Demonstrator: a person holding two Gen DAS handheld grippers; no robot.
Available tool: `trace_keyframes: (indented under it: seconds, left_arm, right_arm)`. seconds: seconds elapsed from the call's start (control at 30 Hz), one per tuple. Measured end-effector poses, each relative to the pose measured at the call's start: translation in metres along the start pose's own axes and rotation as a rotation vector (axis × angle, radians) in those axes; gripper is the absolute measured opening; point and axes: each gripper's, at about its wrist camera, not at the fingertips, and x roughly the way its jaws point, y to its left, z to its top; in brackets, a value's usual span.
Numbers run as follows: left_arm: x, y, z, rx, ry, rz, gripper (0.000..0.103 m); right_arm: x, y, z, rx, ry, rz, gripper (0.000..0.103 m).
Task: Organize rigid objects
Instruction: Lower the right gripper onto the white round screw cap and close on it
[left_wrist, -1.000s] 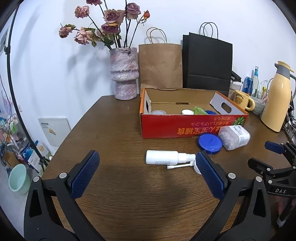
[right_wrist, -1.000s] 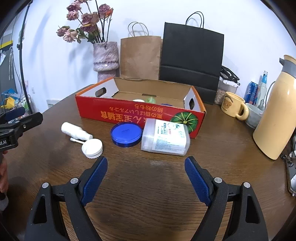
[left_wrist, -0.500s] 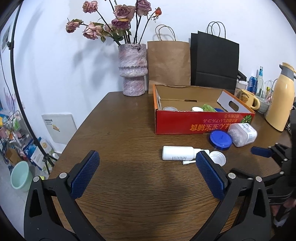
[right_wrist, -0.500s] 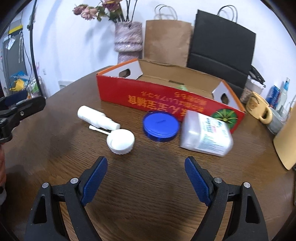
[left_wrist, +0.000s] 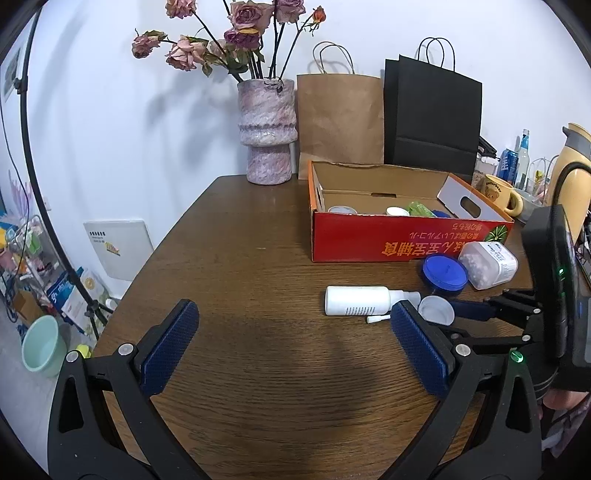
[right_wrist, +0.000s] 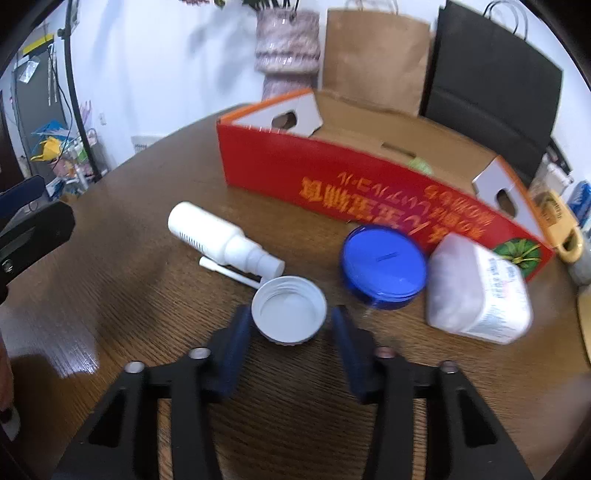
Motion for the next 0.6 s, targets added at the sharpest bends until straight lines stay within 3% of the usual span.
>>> trace_keyframes:
  seconds: [0.6]
  left_arm:
    - [0.03,-0.003,-0.003,-0.026,0.099,0.012,0.103]
  right_arm:
    - [-0.027,-0.028,0.0,0.053,-0.113,-0.053,0.045]
